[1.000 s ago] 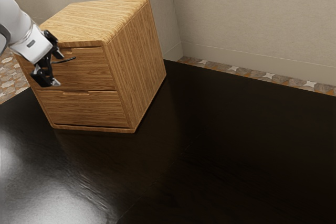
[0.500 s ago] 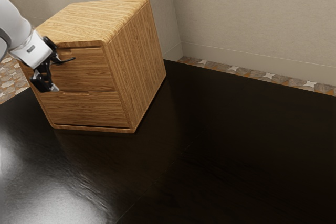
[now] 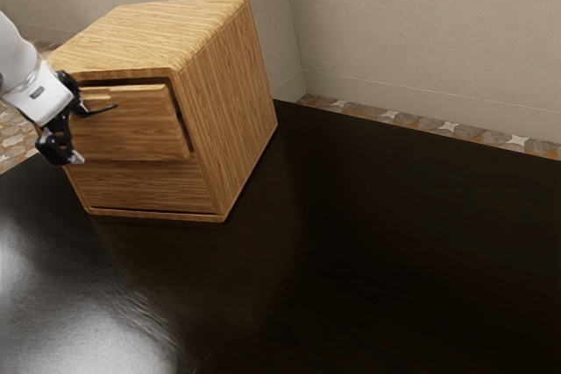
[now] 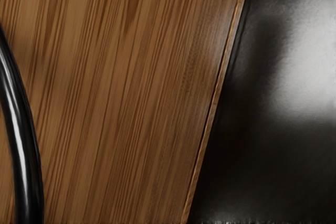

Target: Pull the drawer handle with one arm to open the drawer

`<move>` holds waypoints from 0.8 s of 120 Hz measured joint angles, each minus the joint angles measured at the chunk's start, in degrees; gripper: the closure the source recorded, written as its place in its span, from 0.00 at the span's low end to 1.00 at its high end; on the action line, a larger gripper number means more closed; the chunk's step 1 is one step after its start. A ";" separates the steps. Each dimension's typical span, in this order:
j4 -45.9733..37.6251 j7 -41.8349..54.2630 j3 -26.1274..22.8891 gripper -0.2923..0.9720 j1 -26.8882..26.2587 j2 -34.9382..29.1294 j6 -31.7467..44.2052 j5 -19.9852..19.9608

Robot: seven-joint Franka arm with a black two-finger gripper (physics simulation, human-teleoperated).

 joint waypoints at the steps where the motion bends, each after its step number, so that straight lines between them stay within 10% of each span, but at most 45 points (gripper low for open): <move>1: -0.13 0.00 -0.18 0.21 0.21 0.00 0.01 -0.04; 96: -11.23 0.28 -17.82 0.18 21.71 -2.82 0.00 -5.61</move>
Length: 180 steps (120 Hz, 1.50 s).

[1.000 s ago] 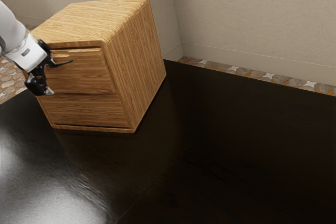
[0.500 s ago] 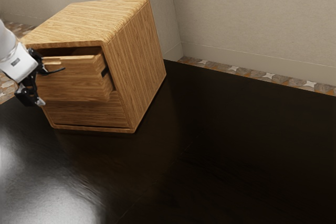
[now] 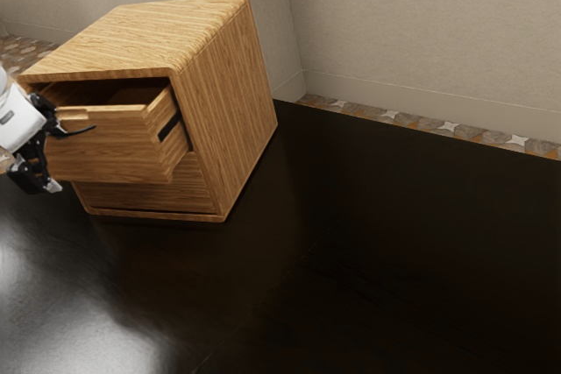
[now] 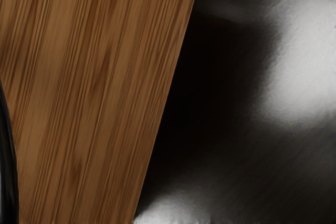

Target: Pull the drawer handle with one arm to open the drawer

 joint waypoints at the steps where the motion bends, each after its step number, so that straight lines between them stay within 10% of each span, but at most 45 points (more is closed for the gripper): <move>1: -0.10 0.00 -0.21 0.18 0.25 -0.02 0.00 -0.08; 180: -16.32 0.32 -21.64 0.28 23.23 -16.11 -2.28 -6.46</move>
